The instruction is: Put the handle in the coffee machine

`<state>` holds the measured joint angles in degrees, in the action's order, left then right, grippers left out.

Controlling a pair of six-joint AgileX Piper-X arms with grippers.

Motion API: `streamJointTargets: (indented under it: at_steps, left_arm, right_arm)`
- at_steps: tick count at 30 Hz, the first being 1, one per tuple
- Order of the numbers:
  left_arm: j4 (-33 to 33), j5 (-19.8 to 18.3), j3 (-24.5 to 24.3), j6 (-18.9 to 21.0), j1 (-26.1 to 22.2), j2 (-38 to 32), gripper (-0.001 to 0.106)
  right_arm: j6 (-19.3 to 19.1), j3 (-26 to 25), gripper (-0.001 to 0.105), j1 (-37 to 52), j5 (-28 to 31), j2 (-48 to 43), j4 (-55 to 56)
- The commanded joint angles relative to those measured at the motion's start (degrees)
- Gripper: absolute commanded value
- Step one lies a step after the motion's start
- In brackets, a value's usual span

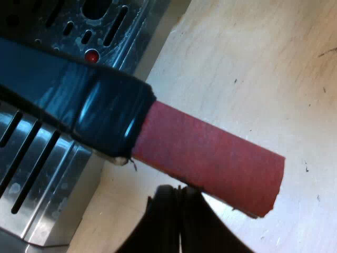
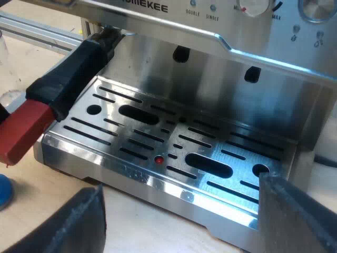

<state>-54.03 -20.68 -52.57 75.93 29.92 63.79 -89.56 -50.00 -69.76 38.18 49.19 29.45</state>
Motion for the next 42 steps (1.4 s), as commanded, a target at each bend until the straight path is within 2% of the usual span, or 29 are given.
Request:
streamJointTargets:
  at_steps: [1,2,4,8,13,14,18,19,22,25,27,28,32,36,41,42]
  left_arm:
    - [4.72,-7.54,-1.74,-0.46,1.45,0.33,0.000]
    - [4.72,-7.54,-1.74,-0.46,1.45,0.33,0.000]
    - [1.28,-3.88,-1.74,-0.94,-0.09,0.22,0.000]
    - [-5.29,-3.86,-1.74,-5.39,-4.18,-1.43,0.000]
    - [-7.84,-3.97,-1.74,-5.96,-9.59,-6.00,0.001]
    - [-8.66,-3.87,-1.74,-6.06,-10.79,-7.38,0.003]
    - [-11.03,-3.87,-1.74,-5.94,-13.20,-10.80,0.029]
    - [-11.96,-3.44,-1.74,-5.67,-14.15,-12.24,0.046]
    - [-12.63,-3.44,-1.74,-4.12,-16.02,-14.58,0.084]
    - [-13.51,-3.44,-1.74,-3.96,-17.98,-16.42,0.103]
    - [-13.86,-3.44,-1.74,-3.96,-19.08,-17.09,0.105]
    - [-14.02,-3.44,-1.74,-3.96,-21.17,-18.50,0.105]
    - [-13.44,-3.44,-2.01,-3.35,-24.62,-21.08,0.105]
    - [-12.41,-3.44,-4.55,0.15,-28.15,-23.30,0.105]
    - [-10.05,-3.44,-9.93,6.21,-30.05,-23.57,0.105]
    - [-9.00,-3.44,-11.24,7.72,-30.13,-23.57,0.105]
  right_arm:
    - [-0.16,-0.62,0.063,0.34,-2.94,-0.11,0.07]
    - [-0.16,-0.62,0.063,0.34,-3.21,-0.11,0.07]
    - [-0.16,-0.62,0.063,0.34,-3.58,-0.11,0.07]
    - [-0.16,-0.62,0.063,0.34,-4.07,-0.11,-0.06]
    - [-0.16,-0.62,0.063,0.34,-9.67,-0.11,-0.06]
    - [-0.16,-0.62,0.063,0.34,-10.72,-0.11,-0.06]
    - [-0.16,-0.62,0.063,0.34,-11.47,-0.11,-0.06]
    - [-0.16,-0.62,0.063,0.34,-11.47,-0.11,-0.06]
    - [-0.16,-0.62,0.063,0.34,-11.47,-0.11,-0.06]
    - [-0.16,-0.62,0.063,0.34,-10.78,-0.11,-0.06]
    - [1.54,-0.62,0.063,0.24,-11.04,-0.11,-0.06]
    - [2.04,-0.62,0.063,0.24,-11.52,-0.11,-0.20]
    - [1.01,-1.10,0.063,2.45,-12.43,-0.11,-0.66]
    - [1.12,-4.91,0.063,10.09,-21.00,-0.11,3.26]
    - [1.00,-9.99,0.063,19.95,-23.95,-0.11,5.13]
    - [0.75,-12.00,0.063,24.17,-26.14,-0.22,6.51]
